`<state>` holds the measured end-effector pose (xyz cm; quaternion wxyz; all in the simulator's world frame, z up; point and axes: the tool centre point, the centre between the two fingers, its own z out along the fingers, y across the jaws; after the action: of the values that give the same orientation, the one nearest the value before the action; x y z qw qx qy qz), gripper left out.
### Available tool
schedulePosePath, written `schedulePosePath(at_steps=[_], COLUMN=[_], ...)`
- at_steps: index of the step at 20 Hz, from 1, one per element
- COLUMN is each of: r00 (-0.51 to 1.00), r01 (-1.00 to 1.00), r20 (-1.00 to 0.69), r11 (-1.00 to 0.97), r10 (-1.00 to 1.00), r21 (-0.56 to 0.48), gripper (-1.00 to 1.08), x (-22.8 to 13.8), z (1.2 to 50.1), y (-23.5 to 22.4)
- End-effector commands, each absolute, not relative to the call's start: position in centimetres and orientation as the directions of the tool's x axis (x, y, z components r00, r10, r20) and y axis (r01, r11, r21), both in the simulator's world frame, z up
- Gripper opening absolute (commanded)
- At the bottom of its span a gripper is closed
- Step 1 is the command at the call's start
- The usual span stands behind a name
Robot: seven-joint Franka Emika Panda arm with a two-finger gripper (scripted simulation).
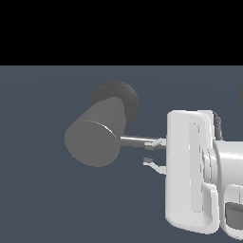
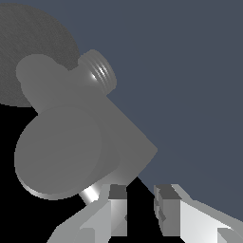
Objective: Turn on the faucet by rotating a designated handle.
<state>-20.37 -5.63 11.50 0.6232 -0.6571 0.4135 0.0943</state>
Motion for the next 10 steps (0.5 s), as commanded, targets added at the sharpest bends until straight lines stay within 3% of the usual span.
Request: schedulePosePath(at_steps=[1, 10], r00=[0.582, 0.564], r01=[-0.65, -0.643], r20=[-0.629, -0.632], r11=[0.17, 0.197], r10=[-0.515, -0.531], r21=[-0.74, -0.74], gripper=[-1.0, -1.0], x=[-20.71, -21.23], z=[10.21, 9.6], y=[-9.75, -10.41])
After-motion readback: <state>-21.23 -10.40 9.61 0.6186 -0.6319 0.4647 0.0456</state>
